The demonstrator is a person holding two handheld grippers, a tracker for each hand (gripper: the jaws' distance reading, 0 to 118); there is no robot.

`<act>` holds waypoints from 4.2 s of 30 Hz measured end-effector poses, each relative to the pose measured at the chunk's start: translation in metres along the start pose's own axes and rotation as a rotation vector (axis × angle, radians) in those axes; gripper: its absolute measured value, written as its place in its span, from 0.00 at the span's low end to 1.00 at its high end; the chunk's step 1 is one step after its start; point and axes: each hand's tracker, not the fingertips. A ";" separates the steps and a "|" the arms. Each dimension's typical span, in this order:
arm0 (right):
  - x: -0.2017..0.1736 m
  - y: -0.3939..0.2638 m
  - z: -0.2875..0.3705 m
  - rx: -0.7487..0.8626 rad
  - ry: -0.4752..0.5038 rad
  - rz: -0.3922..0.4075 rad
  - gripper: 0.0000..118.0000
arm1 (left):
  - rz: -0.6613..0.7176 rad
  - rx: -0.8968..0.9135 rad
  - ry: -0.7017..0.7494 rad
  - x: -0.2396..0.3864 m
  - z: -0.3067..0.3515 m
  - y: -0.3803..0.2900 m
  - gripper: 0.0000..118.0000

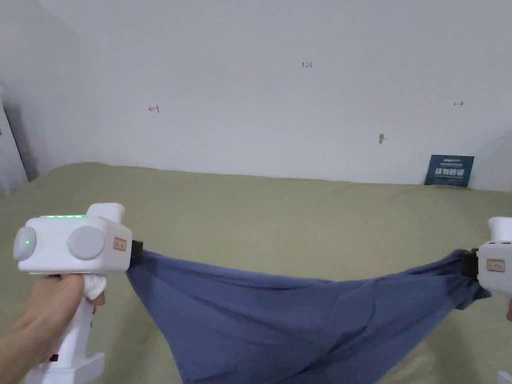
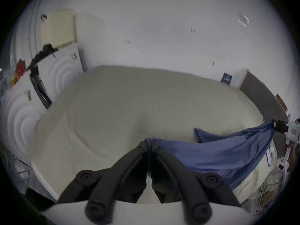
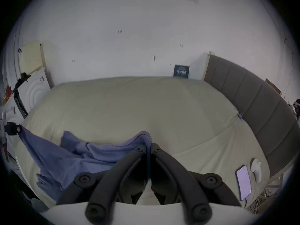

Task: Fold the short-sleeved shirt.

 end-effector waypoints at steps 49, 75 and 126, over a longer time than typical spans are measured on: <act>0.019 -0.088 -0.044 -0.050 -0.022 -0.077 0.04 | -0.080 -0.026 0.154 0.019 -0.054 -0.052 0.03; 0.013 -0.230 0.045 -0.093 -0.094 -0.027 0.91 | -0.038 -0.219 -0.007 -0.017 0.000 -0.203 0.97; -0.068 -0.075 -0.212 -0.322 0.110 0.146 0.88 | 0.026 -0.267 -0.091 -0.034 -0.037 -0.210 0.03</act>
